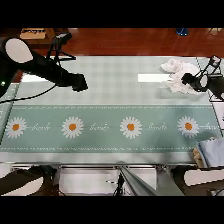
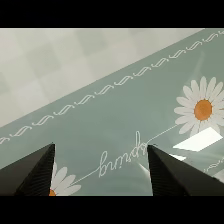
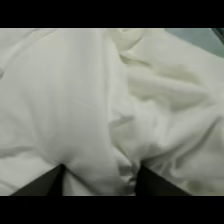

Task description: Fold the shirts.

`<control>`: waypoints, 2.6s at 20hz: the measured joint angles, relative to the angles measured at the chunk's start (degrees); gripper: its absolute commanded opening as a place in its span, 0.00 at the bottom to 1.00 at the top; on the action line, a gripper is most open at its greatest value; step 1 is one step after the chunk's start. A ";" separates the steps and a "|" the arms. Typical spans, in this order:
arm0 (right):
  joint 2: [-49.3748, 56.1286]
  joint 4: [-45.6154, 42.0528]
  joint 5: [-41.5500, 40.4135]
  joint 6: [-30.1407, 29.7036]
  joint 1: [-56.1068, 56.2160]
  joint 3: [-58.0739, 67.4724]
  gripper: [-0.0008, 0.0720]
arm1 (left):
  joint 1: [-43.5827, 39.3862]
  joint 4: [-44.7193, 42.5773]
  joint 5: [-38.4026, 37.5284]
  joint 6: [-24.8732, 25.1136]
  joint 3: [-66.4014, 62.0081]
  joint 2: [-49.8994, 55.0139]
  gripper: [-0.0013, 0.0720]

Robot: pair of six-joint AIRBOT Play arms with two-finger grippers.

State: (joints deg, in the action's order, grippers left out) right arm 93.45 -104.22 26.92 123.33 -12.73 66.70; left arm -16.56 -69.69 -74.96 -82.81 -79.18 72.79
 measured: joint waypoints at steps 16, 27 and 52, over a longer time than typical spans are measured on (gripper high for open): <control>-46.27 1.49 -7.52 -6.75 6.10 0.00 0.05 | 1.11 0.37 -10.19 -1.70 -29.00 -4.31 0.95; -60.81 15.17 12.52 -13.31 23.89 0.00 0.05 | 1.11 0.28 -19.28 -6.23 -36.57 -16.46 0.95; -39.32 15.87 40.46 -37.42 6.91 -0.83 0.67 | 14.12 0.44 -5.42 -0.33 21.55 -17.18 0.95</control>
State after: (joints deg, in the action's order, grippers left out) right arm 54.13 -88.36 67.37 85.91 -5.82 65.87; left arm -2.44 -69.25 -80.38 -83.13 -57.63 55.61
